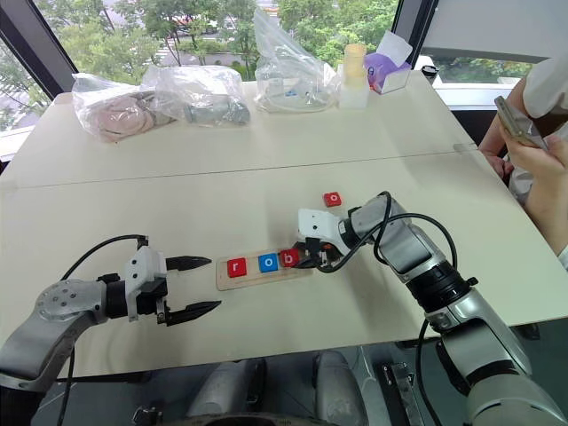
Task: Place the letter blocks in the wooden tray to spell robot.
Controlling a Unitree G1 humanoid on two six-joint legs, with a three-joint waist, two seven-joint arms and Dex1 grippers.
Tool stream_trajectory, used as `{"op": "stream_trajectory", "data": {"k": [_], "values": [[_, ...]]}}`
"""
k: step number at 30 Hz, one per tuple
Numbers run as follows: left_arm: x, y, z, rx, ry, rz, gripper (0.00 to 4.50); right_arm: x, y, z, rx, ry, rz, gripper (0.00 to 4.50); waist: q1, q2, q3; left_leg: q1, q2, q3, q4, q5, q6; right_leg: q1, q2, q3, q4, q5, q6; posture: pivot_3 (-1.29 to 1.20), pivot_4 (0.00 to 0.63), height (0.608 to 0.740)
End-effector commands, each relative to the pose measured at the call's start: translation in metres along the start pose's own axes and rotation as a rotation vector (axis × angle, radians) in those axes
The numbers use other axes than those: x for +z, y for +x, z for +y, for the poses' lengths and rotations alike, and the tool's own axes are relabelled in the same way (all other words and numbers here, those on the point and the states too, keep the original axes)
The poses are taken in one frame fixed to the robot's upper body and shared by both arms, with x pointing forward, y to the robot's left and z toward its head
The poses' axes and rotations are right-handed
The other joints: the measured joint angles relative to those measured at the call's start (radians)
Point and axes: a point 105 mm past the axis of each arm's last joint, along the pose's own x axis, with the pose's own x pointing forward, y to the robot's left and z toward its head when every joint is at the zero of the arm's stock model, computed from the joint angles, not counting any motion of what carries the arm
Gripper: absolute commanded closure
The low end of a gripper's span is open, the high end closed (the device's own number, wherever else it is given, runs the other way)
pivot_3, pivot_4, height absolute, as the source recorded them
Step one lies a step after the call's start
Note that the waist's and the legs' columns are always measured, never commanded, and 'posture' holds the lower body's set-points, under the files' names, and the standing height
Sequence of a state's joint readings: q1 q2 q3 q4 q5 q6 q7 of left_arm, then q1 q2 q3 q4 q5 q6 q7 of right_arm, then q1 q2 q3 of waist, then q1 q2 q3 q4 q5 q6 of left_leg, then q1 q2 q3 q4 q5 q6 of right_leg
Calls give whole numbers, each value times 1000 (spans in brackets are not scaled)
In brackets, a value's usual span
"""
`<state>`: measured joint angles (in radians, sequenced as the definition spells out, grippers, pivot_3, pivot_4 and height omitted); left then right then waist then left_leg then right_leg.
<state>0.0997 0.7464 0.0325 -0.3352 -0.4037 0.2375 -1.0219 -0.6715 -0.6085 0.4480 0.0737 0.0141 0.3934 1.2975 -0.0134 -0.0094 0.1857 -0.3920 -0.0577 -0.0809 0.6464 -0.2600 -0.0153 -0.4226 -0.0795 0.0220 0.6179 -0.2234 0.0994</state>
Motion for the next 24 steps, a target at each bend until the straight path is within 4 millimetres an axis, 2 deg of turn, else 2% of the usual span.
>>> {"op": "stream_trajectory", "data": {"k": [1,7,8,10,13,19,24], "values": [[11,0,-1,1,30,-28,0,6,0,-1,10,-38,1,3409,0,0,0,0,0,0,0,0,0,0,0,0,0,0,0,0,150,740],[11,0,-1,7,30,-29,0,10,1,1,31,-46,-8,3409,0,0,0,0,0,0,0,0,0,0,0,0,0,0,0,0,150,740],[11,0,-1,8,30,-29,0,11,1,1,32,-47,-9,2392,0,0,0,0,0,0,0,0,0,0,0,0,0,0,0,0,150,740],[11,1,-1,9,29,-30,0,12,1,1,33,-50,-12,1613,0,0,0,0,0,0,0,0,0,0,0,0,0,0,0,0,150,740],[11,1,0,11,28,-30,0,17,-2,-2,21,-50,-27,50,0,0,0,0,0,0,0,0,0,0,0,0,0,0,0,0,150,740],[10,2,0,10,28,-32,0,24,-13,-18,-59,-56,-48,50,0,0,0,0,0,0,0,0,0,0,0,0,0,0,0,0,150,740],[10,2,0,5,28,-33,0,16,-28,-32,-144,-64,-22,50,1,0,0,0,0,0,0,0,0,0,0,0,0,0,0,0,150,740]]}}
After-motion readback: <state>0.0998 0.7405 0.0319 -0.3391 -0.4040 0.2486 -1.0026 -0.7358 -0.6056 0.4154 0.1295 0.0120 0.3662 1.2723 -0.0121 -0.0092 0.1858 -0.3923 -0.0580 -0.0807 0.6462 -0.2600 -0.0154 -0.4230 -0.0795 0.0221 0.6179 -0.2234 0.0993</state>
